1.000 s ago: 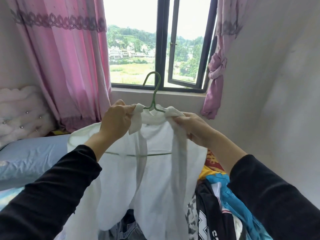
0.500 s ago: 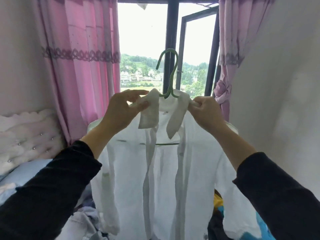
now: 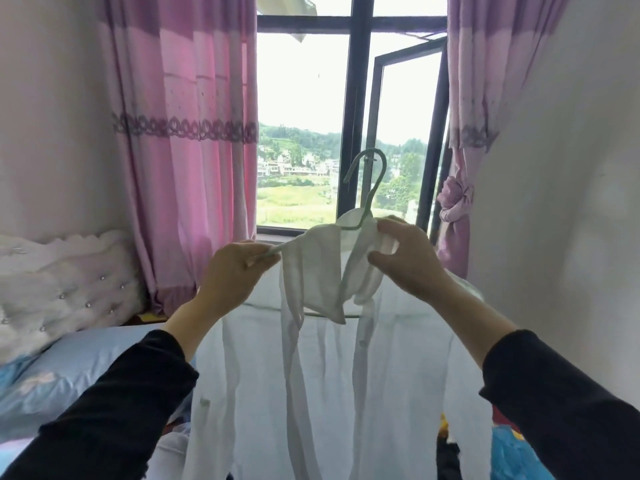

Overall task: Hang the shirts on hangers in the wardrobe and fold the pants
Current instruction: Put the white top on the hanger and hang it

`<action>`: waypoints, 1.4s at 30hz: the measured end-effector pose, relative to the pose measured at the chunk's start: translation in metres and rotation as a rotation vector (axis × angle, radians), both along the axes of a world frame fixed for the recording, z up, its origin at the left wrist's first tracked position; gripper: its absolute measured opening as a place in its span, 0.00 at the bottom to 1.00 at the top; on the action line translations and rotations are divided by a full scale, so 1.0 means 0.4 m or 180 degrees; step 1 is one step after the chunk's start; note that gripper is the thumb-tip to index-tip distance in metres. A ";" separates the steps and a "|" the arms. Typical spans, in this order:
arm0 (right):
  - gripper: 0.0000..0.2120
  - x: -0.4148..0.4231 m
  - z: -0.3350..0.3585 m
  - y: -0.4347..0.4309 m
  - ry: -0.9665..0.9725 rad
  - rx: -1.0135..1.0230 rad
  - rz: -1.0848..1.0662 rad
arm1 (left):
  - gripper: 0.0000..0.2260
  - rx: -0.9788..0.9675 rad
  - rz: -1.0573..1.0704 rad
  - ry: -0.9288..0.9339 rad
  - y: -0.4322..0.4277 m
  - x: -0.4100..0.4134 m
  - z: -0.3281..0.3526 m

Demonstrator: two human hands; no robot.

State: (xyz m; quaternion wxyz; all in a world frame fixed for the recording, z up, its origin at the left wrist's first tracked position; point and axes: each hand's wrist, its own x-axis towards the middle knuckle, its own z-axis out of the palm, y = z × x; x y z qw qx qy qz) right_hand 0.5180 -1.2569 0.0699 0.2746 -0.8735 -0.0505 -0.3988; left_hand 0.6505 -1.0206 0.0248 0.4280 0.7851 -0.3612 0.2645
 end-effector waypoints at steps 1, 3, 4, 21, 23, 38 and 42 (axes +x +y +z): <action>0.18 -0.010 0.008 0.019 -0.0015 0.0358 0.0236 | 0.08 -0.0074 0.0053 -0.0075 0.009 -0.002 -0.003; 0.22 -0.027 0.024 0.046 -0.0082 0.0905 0.0514 | 0.09 -0.0159 0.0097 -0.0163 0.034 -0.013 -0.010; 0.21 -0.033 0.033 0.060 -0.0063 0.0895 0.0529 | 0.09 -0.0171 0.0106 -0.0176 0.049 -0.022 -0.013; 0.10 -0.311 0.081 0.457 0.0421 0.0181 0.2004 | 0.11 -0.0668 0.1689 -0.0878 0.396 -0.588 0.006; 0.06 -0.367 0.092 0.525 0.0612 0.0405 0.2435 | 0.11 -0.0885 0.1850 -0.0766 0.475 -0.667 0.004; 0.09 -0.735 0.090 1.341 0.1269 -0.0549 0.3982 | 0.13 -0.1137 0.3021 -0.0392 1.218 -1.335 -0.032; 0.11 -0.862 0.066 1.613 0.1445 -0.0969 0.4285 | 0.14 -0.0983 0.3336 -0.0384 1.446 -1.516 -0.055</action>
